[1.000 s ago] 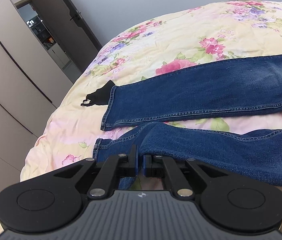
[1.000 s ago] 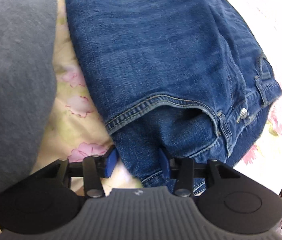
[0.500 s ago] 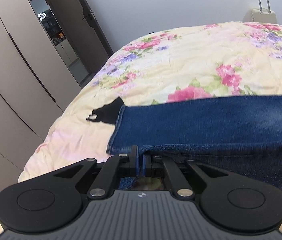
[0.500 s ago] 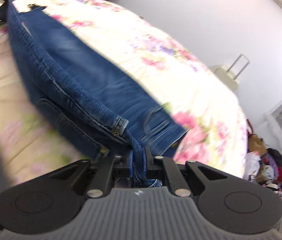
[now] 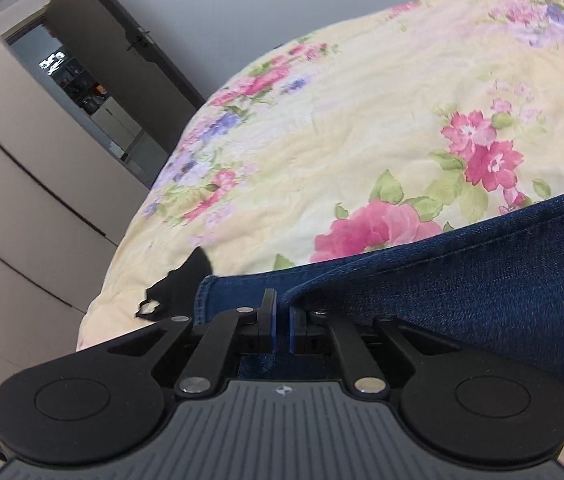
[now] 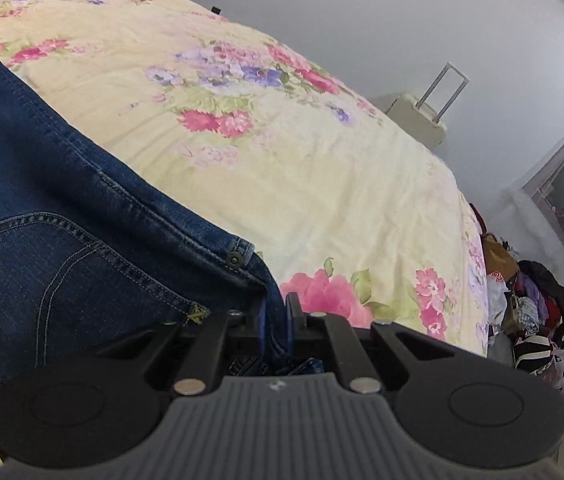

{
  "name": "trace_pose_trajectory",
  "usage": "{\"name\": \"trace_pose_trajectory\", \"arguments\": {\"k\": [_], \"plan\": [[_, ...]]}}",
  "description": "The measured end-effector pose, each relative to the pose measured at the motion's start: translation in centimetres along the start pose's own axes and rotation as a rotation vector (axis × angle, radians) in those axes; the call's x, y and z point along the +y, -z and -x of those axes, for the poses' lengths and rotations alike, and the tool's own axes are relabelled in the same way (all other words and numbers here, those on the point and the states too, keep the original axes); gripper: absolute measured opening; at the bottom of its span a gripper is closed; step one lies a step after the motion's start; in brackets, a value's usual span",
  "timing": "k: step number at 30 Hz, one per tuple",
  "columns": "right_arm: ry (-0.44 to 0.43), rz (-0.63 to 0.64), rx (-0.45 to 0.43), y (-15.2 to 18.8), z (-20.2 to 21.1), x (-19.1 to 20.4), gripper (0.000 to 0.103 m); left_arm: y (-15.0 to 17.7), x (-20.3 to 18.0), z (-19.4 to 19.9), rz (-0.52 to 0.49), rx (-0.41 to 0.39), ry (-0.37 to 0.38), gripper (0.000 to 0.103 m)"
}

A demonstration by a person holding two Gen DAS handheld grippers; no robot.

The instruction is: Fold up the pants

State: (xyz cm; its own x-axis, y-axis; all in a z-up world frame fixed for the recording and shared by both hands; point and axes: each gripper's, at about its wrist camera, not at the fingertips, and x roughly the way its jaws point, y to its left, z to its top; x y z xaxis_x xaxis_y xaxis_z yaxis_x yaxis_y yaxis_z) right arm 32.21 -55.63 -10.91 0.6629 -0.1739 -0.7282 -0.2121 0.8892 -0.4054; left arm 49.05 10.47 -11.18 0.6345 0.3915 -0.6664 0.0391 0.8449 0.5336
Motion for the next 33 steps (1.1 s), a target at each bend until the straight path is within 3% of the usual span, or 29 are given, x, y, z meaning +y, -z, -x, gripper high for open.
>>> {"name": "trace_pose_trajectory", "arguments": {"k": [6,7,9,10,11,13,17,22,28,30,33], "plan": [[0.012,0.001,0.083,-0.2,-7.8,1.2,0.002,-0.9,-2.9,-3.8,-0.064,0.006,-0.009,0.026],[0.014,-0.004,0.094,-0.1,-8.5,1.5,0.003,-0.8,-3.0,-4.0,-0.062,0.002,-0.006,0.035],[0.024,-0.009,0.104,0.2,-9.2,2.0,0.005,-0.5,-2.7,-3.7,-0.046,-0.037,0.020,0.080],[0.031,-0.014,0.104,0.3,-9.4,2.2,0.008,-0.3,-2.5,-3.4,-0.041,-0.059,0.031,0.084],[0.042,-0.024,0.103,0.3,-9.4,2.2,0.012,-0.3,-2.1,-3.0,-0.031,-0.076,0.042,0.085],[0.079,-0.073,0.095,0.1,-8.7,2.1,0.039,-0.1,-0.6,-2.2,0.028,-0.089,0.090,0.085],[0.049,-0.209,0.033,-0.5,-5.5,2.2,0.042,1.9,4.1,-0.3,0.207,-0.122,0.181,0.085],[-0.001,-0.353,-0.010,0.1,-1.7,5.1,0.046,8.3,10.3,-0.5,0.489,-0.091,0.265,0.078],[-0.028,-0.580,-0.030,2.9,0.9,9.4,0.046,17.0,16.1,-3.7,0.901,-0.050,0.324,0.070],[-0.028,-0.647,-0.028,4.0,1.1,10.7,0.047,18.7,17.2,-5.1,1.019,-0.051,0.367,0.066],[-0.006,-0.704,-0.019,5.1,1.1,12.4,0.047,19.2,17.8,-6.8,1.107,-0.084,0.411,0.065]]}}
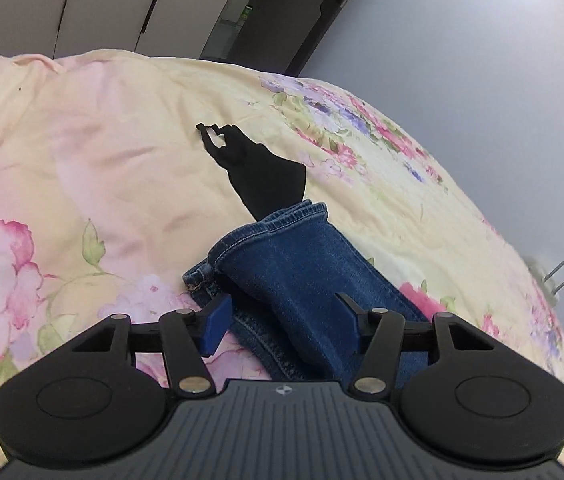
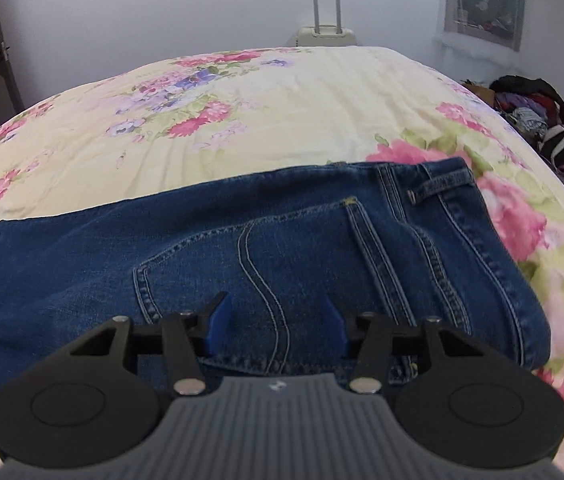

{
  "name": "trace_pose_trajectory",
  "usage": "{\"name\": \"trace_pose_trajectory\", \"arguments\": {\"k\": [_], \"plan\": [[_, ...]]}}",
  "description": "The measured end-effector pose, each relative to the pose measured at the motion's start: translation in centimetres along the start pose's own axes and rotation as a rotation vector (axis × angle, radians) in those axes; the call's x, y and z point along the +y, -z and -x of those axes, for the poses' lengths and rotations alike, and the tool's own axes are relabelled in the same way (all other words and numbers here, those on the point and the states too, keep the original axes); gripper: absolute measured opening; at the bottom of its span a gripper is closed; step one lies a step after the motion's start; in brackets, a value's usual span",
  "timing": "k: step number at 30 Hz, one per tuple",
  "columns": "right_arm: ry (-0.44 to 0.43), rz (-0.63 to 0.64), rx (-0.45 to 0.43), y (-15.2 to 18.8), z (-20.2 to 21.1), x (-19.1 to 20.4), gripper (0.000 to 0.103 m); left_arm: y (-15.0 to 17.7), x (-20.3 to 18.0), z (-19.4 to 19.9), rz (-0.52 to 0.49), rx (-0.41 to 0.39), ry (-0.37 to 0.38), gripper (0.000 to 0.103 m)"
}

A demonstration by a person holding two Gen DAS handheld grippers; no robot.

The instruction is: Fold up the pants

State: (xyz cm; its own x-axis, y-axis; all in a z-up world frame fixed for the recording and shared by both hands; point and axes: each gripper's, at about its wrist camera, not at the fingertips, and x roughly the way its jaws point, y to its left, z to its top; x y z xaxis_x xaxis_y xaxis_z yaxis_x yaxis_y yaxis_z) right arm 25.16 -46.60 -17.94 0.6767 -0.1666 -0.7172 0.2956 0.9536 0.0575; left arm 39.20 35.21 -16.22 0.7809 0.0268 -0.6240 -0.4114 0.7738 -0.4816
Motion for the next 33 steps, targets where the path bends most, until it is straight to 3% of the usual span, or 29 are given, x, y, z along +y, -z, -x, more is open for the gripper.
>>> {"name": "trace_pose_trajectory", "arguments": {"k": [1,4,6,8,10,11,14,17,19,24,25,29,31,33], "plan": [[0.009,-0.001,-0.008,0.3,0.2,0.2,0.047,-0.2,0.2,-0.6,0.011,-0.002,-0.009,0.063],[0.025,-0.003,-0.014,0.4,0.7,0.7,0.047,-0.4,0.4,-2.8,0.013,0.010,-0.070,0.045],[0.038,-0.004,-0.011,0.2,1.0,0.8,0.047,-0.6,-0.3,-3.8,-0.041,0.028,-0.105,0.008],[0.049,0.001,-0.006,0.1,1.3,0.9,0.047,-0.9,-2.0,-2.6,-0.127,-0.053,-0.126,0.005],[0.061,0.010,-0.005,0.2,1.8,0.9,0.047,-1.0,-4.1,-1.0,-0.243,-0.139,-0.134,0.005],[0.067,0.013,-0.008,0.2,2.1,0.8,0.047,-0.9,-4.4,-1.1,-0.288,-0.141,-0.157,0.005],[0.076,-0.008,-0.013,0.4,3.3,0.4,0.047,-0.3,-3.7,-4.8,-0.366,-0.029,-0.291,0.005],[0.083,-0.055,0.007,1.3,4.2,0.2,0.047,1.3,-4.0,-6.1,-0.443,-0.023,-0.332,0.004],[0.090,-0.075,0.025,2.2,5.1,0.7,0.047,1.4,-4.2,-6.1,-0.450,-0.022,-0.344,0.007],[0.088,-0.176,0.074,5.1,7.7,3.2,0.048,1.4,-4.9,-3.4,-0.480,-0.071,-0.364,0.028],[0.085,-0.200,0.085,5.8,8.1,3.9,0.050,1.6,-5.4,-2.7,-0.496,-0.089,-0.367,0.028],[0.010,-0.252,0.103,8.5,8.9,7.2,0.053,3.6,-7.7,-1.0,-0.628,-0.062,-0.237,0.029],[-0.005,-0.206,0.099,9.8,8.5,9.5,0.053,5.0,-8.9,-1.1,-0.697,-0.054,-0.212,0.029],[0.040,-0.121,0.095,10.8,7.6,12.0,0.053,6.0,-9.8,-1.9,-0.724,-0.033,-0.204,0.029]]}}
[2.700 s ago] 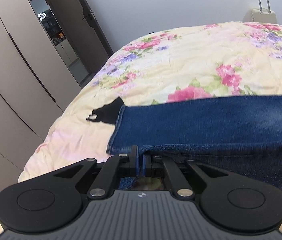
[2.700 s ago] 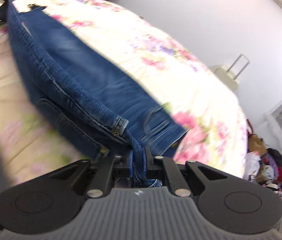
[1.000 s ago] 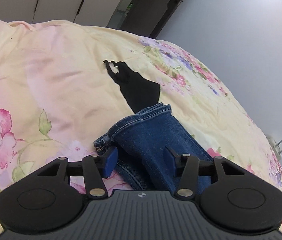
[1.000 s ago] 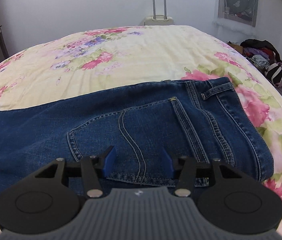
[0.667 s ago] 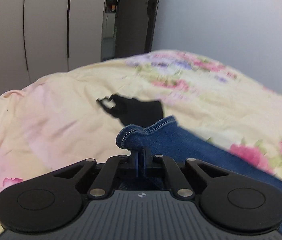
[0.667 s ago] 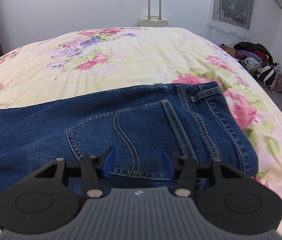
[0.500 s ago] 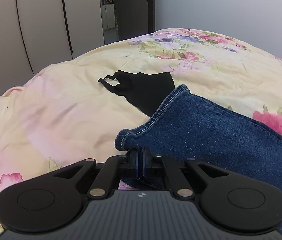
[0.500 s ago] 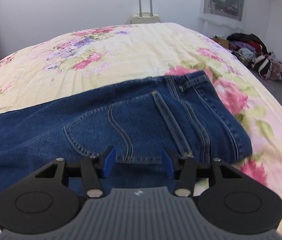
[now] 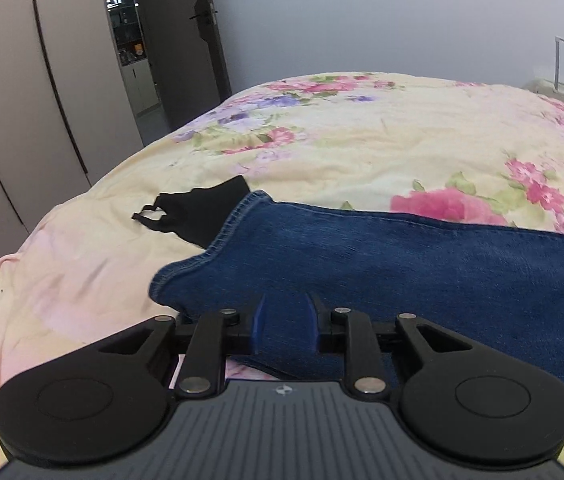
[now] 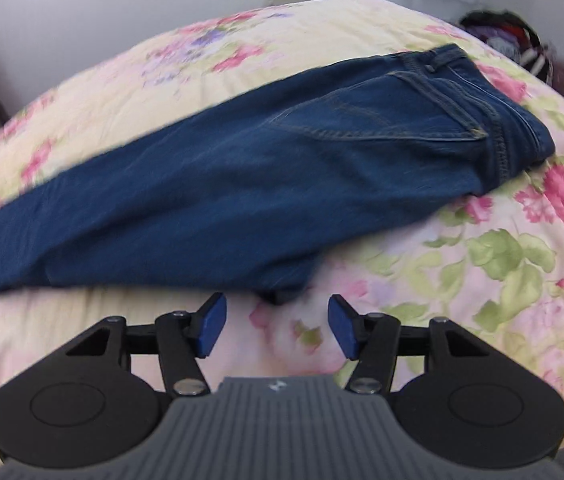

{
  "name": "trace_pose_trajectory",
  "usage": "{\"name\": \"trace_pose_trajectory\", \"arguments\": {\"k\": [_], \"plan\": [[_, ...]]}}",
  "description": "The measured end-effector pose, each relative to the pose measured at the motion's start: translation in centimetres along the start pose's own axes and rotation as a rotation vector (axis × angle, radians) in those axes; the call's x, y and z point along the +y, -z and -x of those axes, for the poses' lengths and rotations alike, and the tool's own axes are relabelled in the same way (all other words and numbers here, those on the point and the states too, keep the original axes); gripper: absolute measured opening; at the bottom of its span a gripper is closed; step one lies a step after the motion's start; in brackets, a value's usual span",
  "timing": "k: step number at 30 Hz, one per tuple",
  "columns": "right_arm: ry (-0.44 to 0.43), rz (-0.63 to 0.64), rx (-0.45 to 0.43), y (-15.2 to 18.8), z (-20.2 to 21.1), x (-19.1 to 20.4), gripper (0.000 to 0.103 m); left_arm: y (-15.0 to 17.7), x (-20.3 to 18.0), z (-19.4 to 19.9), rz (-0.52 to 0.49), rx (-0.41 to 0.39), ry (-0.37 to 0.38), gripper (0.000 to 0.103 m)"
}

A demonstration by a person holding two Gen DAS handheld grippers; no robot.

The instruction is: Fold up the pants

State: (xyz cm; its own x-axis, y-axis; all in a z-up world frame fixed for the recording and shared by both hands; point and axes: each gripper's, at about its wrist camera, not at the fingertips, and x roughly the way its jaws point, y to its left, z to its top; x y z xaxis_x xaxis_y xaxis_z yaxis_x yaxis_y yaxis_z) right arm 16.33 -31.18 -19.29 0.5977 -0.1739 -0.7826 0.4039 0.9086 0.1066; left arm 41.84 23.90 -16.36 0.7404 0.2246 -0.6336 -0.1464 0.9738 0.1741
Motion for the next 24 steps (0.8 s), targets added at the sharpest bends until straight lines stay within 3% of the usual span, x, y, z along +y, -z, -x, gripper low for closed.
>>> {"name": "trace_pose_trajectory", "arguments": {"k": [3,4,5,6,10,16,19,21,24], "plan": [[0.078,0.032,-0.068,0.3,-0.7,1.3,0.052,0.2,-1.7,-1.2,-0.044,0.034,0.022,0.027],[0.082,0.020,-0.073,0.1,-1.0,1.3,0.045,0.3,-2.1,-1.8,-0.058,0.057,0.018,0.024],[0.088,0.009,-0.077,-0.2,-1.1,1.3,0.017,0.4,-2.3,-2.5,-0.065,0.087,0.005,0.019],[0.094,0.001,-0.083,-0.6,-1.0,1.1,0.005,0.6,-2.4,-3.2,-0.068,0.115,-0.004,0.018],[0.089,-0.015,-0.113,-1.5,1.5,-0.2,0.001,1.2,-2.8,-4.7,-0.109,0.152,-0.053,0.016],[0.070,-0.032,0.027,-0.3,-0.1,-1.9,0.000,0.5,-3.1,-5.5,-0.130,0.187,-0.091,0.014],[0.045,-0.061,0.052,-0.7,0.3,-2.5,0.002,-0.1,-2.8,-4.6,-0.115,0.174,-0.093,0.014],[0.039,-0.085,0.074,-1.0,1.0,-3.1,0.004,-0.5,-2.8,-3.4,-0.118,0.142,-0.071,0.016],[-0.010,-0.147,0.065,-2.2,2.6,-5.3,0.014,-1.4,-3.7,-1.3,-0.166,0.087,0.028,0.020]]}}
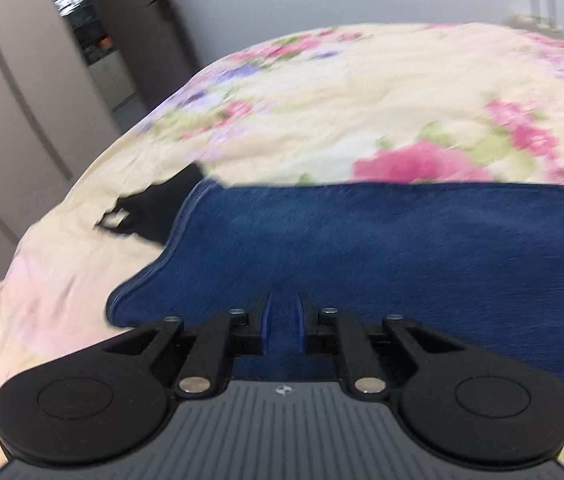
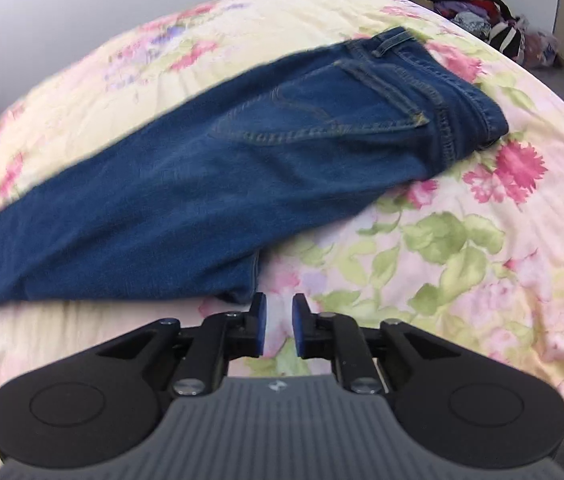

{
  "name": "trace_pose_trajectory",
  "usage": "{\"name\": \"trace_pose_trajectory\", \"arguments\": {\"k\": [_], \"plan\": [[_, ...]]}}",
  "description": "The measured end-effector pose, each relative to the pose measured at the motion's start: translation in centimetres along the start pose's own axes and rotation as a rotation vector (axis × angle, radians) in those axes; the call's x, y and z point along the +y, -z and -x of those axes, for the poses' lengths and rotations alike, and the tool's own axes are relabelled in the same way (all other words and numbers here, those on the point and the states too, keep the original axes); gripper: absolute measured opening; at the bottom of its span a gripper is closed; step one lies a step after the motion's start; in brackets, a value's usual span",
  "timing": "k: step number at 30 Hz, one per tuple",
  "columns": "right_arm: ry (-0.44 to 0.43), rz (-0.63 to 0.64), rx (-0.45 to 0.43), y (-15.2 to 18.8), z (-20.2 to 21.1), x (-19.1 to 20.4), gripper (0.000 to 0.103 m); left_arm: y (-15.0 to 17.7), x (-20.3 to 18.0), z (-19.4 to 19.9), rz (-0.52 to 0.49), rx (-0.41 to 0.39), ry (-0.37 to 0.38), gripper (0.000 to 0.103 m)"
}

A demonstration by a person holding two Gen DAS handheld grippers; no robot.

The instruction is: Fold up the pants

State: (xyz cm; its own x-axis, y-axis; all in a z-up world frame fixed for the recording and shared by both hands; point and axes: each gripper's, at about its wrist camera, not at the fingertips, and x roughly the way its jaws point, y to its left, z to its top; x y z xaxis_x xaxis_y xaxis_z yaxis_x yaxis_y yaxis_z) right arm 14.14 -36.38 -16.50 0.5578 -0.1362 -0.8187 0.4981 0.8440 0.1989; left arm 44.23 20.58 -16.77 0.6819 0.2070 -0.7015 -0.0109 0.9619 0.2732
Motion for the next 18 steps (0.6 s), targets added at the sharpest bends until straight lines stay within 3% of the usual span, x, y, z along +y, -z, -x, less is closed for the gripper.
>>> {"name": "trace_pose_trajectory", "arguments": {"k": [1,3,9,16,18], "plan": [[-0.028,-0.001,-0.004,-0.8,0.3,-0.5,0.024,-0.5,-0.7,0.7,-0.037,-0.020,0.034,0.023],[-0.080,0.057,-0.032,-3.2,1.0,-0.8,0.031,-1.3,-2.1,1.8,-0.102,-0.041,0.078,0.032],[-0.173,0.405,-0.119,-10.9,-0.3,1.7,0.032,-3.5,-7.8,3.4,-0.223,-0.084,0.254,0.044],[-0.276,0.788,-0.049,-16.9,-8.3,8.4,0.034,-3.9,-12.0,1.2,-0.270,-0.057,0.303,0.045],[-0.301,0.874,-0.017,-17.9,-10.9,10.6,0.041,-3.9,-12.4,0.6,-0.272,-0.048,0.310,0.045]]}}
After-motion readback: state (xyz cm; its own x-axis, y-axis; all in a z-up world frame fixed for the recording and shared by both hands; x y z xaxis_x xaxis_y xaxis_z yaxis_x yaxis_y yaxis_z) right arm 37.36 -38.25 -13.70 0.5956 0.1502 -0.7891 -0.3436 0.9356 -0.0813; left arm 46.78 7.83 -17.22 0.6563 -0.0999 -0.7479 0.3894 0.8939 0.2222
